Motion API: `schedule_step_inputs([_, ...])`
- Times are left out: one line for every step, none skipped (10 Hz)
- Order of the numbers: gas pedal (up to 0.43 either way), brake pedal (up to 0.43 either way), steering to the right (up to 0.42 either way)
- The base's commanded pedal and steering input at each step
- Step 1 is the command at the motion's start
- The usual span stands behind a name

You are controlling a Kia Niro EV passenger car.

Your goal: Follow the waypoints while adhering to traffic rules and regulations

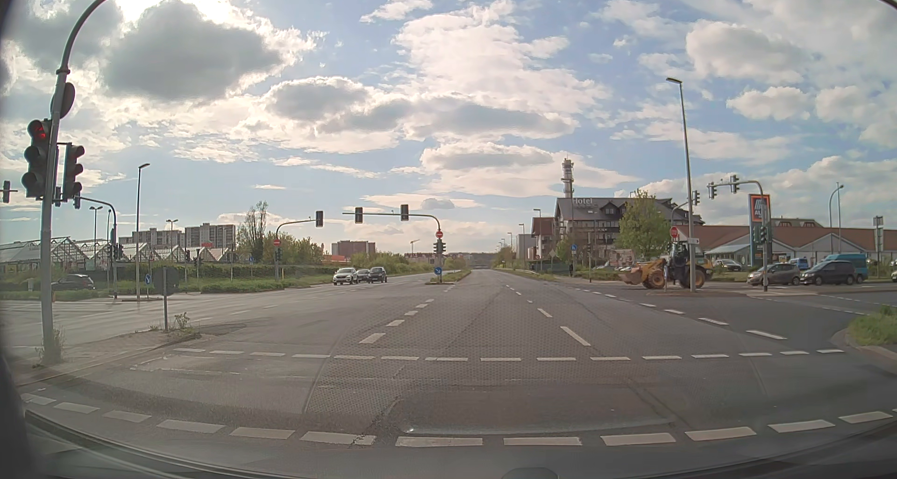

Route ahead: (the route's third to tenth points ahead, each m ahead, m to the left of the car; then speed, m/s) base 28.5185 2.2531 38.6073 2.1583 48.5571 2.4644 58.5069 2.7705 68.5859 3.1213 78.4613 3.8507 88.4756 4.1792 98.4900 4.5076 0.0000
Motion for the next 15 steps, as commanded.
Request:
schedule_step_inputs([0.000,0.274,-0.004])
schedule_step_inputs([0.000,0.274,-0.004])
schedule_step_inputs([0.000,0.274,-0.004])
schedule_step_inputs([0.000,0.274,-0.004])
schedule_step_inputs([0.000,0.274,-0.003])
schedule_step_inputs([0.000,0.274,-0.004])
schedule_step_inputs([0.000,0.274,-0.004])
schedule_step_inputs([0.000,0.274,-0.004])
schedule_step_inputs([0.000,0.274,-0.004])
schedule_step_inputs([0.000,0.274,-0.004])
schedule_step_inputs([0.000,0.274,-0.004])
schedule_step_inputs([0.000,0.274,-0.004])
schedule_step_inputs([0.000,0.274,-0.004])
schedule_step_inputs([0.000,0.274,-0.004])
schedule_step_inputs([0.000,0.274,-0.004])
